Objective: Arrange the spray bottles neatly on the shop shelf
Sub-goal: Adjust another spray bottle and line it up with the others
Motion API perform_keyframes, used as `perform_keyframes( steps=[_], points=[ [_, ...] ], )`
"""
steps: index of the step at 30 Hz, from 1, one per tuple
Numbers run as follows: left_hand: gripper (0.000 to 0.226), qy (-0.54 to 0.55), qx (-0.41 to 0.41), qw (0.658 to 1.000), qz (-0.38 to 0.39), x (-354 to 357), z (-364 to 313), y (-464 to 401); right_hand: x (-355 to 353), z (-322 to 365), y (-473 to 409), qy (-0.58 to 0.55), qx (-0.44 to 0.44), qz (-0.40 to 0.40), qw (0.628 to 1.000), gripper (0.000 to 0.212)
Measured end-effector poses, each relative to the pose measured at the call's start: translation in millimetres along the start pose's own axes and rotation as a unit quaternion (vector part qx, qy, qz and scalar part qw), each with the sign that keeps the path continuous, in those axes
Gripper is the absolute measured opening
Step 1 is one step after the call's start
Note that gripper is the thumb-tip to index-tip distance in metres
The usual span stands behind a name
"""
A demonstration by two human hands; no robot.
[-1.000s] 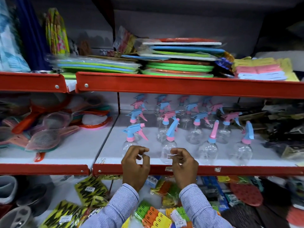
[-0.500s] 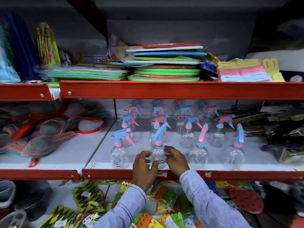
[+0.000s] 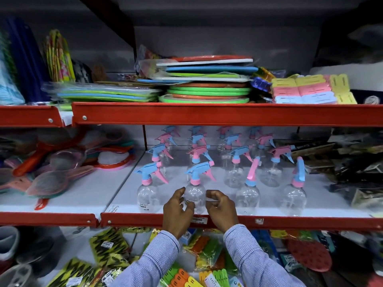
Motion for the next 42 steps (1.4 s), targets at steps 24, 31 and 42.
perform_keyframes(
  steps=[24, 31, 42],
  points=[
    [0.059, 0.001, -0.017, 0.998, 0.054, 5, 13, 0, 0, -3, 2, 0.004, -0.003, -0.028, 1.000, 0.030],
    [0.059, -0.068, 0.097, 0.993, 0.002, -14, -23, 10, -17, 7, 16, 0.001, -0.060, -0.077, 0.995, 0.040],
    [0.037, -0.047, 0.192, 0.980, -0.018, 17, -77, 20, -110, -10, 47, -0.019, -0.109, -0.266, 0.957, 0.027]
  ],
)
Point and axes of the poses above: each hand's wrist, its own y-axis away from the middle knuckle, its own x-axis out of the palm, z = x × y, the point moved 10 cm from there along -y, towards the middle knuckle, and after that the axes turned 14 degrees about x, right-handed, at the moved point
